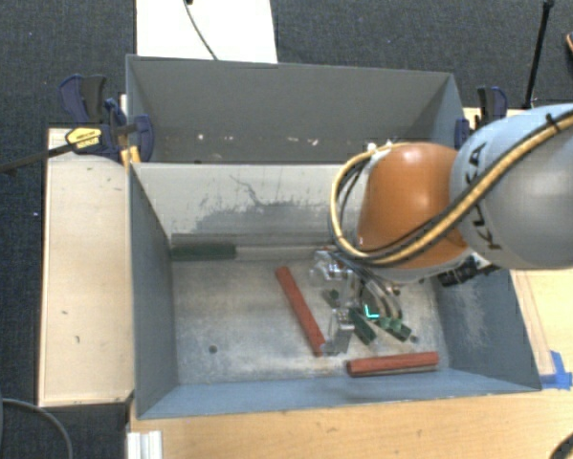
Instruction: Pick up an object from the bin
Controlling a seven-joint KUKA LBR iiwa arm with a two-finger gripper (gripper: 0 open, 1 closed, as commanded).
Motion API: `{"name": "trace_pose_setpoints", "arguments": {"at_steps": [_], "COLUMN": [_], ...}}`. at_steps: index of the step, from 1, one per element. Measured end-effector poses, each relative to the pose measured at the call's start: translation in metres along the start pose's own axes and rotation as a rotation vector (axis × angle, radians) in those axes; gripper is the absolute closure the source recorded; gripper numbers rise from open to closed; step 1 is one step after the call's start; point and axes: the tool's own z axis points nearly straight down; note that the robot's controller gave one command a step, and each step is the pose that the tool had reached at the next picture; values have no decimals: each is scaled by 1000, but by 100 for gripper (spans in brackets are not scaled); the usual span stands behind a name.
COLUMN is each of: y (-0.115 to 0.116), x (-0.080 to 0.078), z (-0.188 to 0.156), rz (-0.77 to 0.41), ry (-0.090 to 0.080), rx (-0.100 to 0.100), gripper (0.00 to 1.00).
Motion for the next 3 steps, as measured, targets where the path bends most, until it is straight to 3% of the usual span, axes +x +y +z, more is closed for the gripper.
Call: {"name": "trace_pose_setpoints", "arguments": {"at_steps": [1,2,3], "y": [-52,-130,-74], "x": [-12,-38,-47], "z": [77,39,76], "rz": [35,98,194], "ry": [-2,-14,-4], "rx": [2,4,-1], "gripper": [0,0,0]}}
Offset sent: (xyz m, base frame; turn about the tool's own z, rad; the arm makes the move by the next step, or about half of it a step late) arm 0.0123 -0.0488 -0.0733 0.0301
